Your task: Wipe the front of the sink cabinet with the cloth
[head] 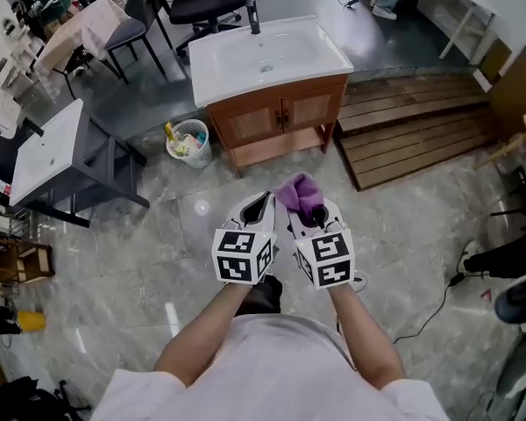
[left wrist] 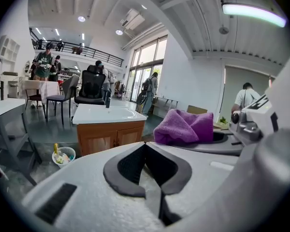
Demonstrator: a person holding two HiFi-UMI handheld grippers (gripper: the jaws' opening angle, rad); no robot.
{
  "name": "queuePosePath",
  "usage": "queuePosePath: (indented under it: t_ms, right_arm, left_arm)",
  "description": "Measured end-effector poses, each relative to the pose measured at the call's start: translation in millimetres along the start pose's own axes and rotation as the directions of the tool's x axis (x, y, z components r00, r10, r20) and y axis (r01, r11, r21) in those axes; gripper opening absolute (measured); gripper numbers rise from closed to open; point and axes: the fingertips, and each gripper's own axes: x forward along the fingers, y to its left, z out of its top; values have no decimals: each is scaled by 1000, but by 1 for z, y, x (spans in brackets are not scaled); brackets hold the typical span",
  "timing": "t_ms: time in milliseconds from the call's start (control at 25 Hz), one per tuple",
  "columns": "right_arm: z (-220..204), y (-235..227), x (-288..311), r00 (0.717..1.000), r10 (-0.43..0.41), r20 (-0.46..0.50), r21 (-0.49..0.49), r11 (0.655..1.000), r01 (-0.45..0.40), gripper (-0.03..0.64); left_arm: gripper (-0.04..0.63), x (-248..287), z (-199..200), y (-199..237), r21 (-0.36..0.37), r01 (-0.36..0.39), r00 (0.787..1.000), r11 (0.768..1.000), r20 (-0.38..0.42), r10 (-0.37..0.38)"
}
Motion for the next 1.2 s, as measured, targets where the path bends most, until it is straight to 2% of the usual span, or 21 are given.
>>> queuePosePath:
  t_ms: [440, 560, 640, 920, 1080, 1200]
  right_arm:
    - [31, -19, 99, 998, -13, -56, -16, 1000, 12, 86]
    - [35, -22, 116, 998, -14, -66, -22, 1000, 13, 86]
    - [37, -26, 125, 997, -16, -69, -23, 1000, 14, 86]
    - [37, -51, 143, 997, 3, -82, -76, 997, -9, 86]
    - [41, -79, 158, 997, 39, -74, -99, 994, -46, 85]
    - [34, -98, 167, 992, 86, -94, -99, 990, -96, 84]
  left_arm:
    - [5, 54, 36, 85, -22, 13, 1000, 1000, -12, -13]
    - [5, 61, 42, 104, 25, 1, 1000, 1000, -13, -1]
    - [5, 69, 47, 110, 59, 1, 1000, 998, -12, 0]
    - [5, 93, 50, 120, 33, -29, 999, 999, -17, 30]
    - [5, 115, 53, 126, 23, -82, 997, 996, -15, 82]
    - [5, 136, 47, 123, -17, -128, 991, 992, -33, 127]
